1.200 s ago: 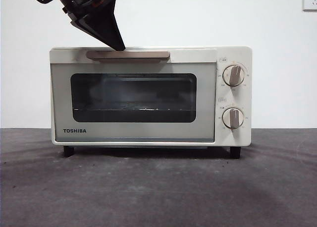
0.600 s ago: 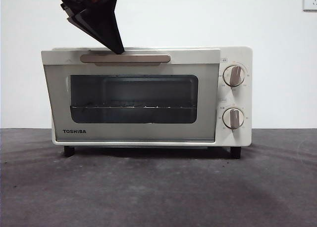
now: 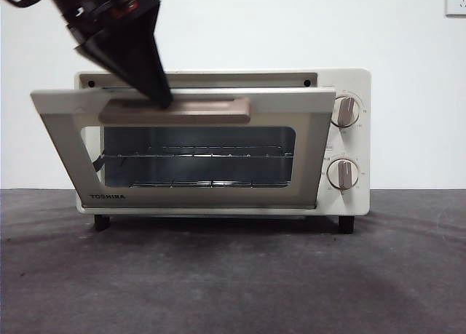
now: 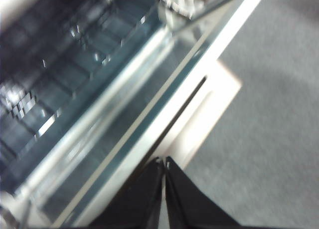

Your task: The left arm flap open the oven, the right arm pick bread and place it into oven, the left arm flap close the oven

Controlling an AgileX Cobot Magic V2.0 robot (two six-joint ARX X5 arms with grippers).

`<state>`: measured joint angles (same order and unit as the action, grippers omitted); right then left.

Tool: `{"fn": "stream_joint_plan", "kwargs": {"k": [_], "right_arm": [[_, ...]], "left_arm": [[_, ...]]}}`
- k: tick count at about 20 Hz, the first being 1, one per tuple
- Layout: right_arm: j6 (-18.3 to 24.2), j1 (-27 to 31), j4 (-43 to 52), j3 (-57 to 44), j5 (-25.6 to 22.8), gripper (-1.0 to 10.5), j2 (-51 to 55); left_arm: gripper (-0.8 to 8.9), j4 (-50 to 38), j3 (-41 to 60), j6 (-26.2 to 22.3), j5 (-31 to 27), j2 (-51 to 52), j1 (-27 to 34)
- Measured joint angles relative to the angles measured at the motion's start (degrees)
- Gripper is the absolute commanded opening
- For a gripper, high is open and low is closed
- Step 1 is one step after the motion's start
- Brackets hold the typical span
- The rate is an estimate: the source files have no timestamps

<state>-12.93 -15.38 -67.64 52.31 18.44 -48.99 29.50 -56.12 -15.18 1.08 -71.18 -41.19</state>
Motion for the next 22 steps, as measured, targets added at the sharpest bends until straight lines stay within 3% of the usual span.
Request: {"fn": "stream_joint_plan", "kwargs": {"k": [6, 22], "right_arm": [[0.0, 0.0, 0.6, 0.0, 0.0, 0.6, 0.0], [0.0, 0.0, 0.7, 0.0, 0.0, 0.6, 0.0]], "left_arm": [[0.16, -2.3, 7.4, 3.2, 0.3, 2.8, -0.8], [0.16, -6.1, 14.6, 8.7, -2.3, 2.4, -7.6]]}}
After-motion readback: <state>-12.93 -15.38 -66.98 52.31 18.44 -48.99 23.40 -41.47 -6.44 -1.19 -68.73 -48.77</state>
